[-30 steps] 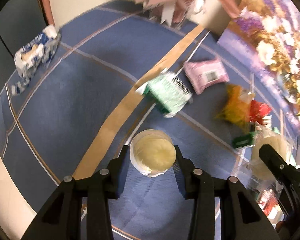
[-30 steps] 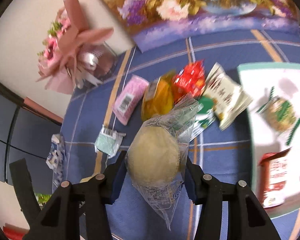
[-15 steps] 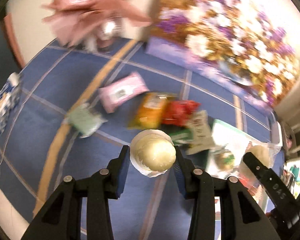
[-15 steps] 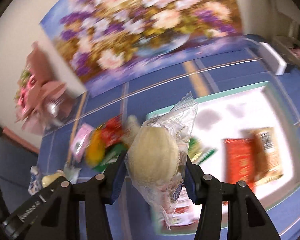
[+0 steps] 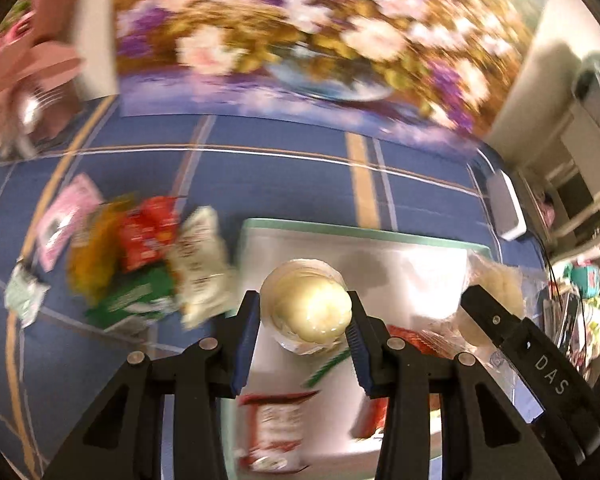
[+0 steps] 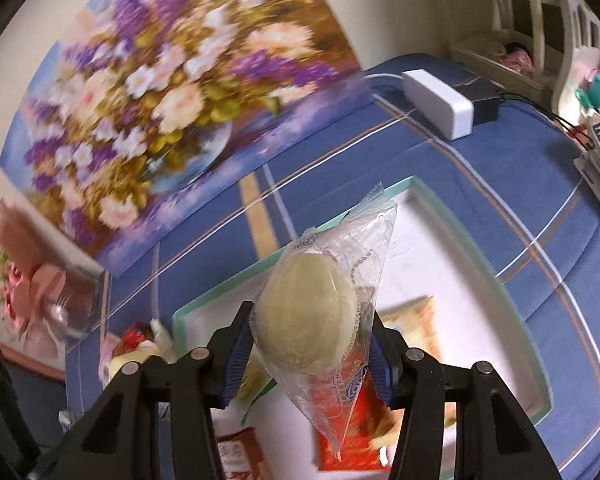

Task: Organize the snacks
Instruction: 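Carry both cakes over the tray and open both tools to drop them, then withdraw both open tools from the tray back toward the snack pile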

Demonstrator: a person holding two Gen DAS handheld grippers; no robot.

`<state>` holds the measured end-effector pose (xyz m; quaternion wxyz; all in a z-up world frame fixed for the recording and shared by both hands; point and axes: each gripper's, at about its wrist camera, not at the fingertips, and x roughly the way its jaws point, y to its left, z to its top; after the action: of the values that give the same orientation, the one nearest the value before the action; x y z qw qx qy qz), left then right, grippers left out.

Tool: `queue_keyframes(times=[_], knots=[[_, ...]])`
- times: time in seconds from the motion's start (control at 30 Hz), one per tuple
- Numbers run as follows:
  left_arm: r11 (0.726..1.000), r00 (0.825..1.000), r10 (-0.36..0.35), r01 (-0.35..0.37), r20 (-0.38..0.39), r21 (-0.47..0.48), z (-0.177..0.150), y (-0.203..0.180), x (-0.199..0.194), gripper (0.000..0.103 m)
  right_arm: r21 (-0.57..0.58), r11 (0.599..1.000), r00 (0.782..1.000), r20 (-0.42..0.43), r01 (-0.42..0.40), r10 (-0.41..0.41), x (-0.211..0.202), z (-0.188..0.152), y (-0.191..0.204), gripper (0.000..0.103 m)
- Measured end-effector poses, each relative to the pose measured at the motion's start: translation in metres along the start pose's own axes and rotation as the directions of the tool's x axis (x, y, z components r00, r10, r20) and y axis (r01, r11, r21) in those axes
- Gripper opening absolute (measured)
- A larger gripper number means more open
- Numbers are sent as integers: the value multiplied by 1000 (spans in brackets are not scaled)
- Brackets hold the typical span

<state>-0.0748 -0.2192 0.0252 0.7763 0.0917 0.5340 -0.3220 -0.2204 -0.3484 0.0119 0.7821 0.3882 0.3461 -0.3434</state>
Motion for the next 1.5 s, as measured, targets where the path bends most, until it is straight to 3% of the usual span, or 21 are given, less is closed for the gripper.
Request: queue_keyframes(times=[0.3, 0.53, 0.6, 0.67, 0.9, 0.97, 1.03, 1.1, 1.27, 1.33, 1.4, 1.5], knots=[[997, 999, 15, -11, -44, 81, 12, -38, 44, 43, 46, 998, 999, 24, 33, -34, 12, 19, -25, 54], [996, 999, 11, -6, -52, 92, 14, -48, 62, 44, 58, 997, 999, 7, 47, -47, 23, 22, -31, 55], [997, 999, 7, -4, -45, 80, 12, -46, 63, 46, 53, 997, 999, 3, 54, -55, 25, 22, -31, 55], [997, 999, 15, -12, -43, 72, 12, -44, 62, 56, 46, 997, 998, -2, 60, -60, 25, 23, -30, 55], [999, 1000, 12, -12, -4, 49, 12, -32, 45, 58, 39, 997, 998, -19, 65, -64, 25, 23, -27, 56], [999, 1000, 13, -13, 7, 32, 10, -25, 40, 69, 26, 998, 998, -22, 62, -62, 24, 23, -25, 57], [1000, 1000, 20, -20, 13, 8, 7, -17, 37, 80, 0, 998, 998, -27, 63, -63, 24, 23, -22, 77], [999, 999, 45, -45, 13, -12, 7, -7, 35, 82, -13, 997, 997, -9, 80, -81, 20, 22, -19, 87], [992, 993, 115, -114, 22, -63, 8, 16, 29, 89, -43, 994, 995, -18, 99, -100, 19, 19, -15, 92], [986, 988, 150, -147, 26, -80, 8, 26, 26, 91, -62, 991, 993, -17, 116, -117, 19, 17, -13, 103], [976, 979, 203, -199, 34, -89, 7, 36, 23, 92, -85, 987, 991, -10, 134, -136, 17, 13, -10, 103], [959, 964, 262, -256, 45, -119, 3, 52, 16, 101, -115, 981, 987, -5, 156, -158, 13, 8, -6, 103]])
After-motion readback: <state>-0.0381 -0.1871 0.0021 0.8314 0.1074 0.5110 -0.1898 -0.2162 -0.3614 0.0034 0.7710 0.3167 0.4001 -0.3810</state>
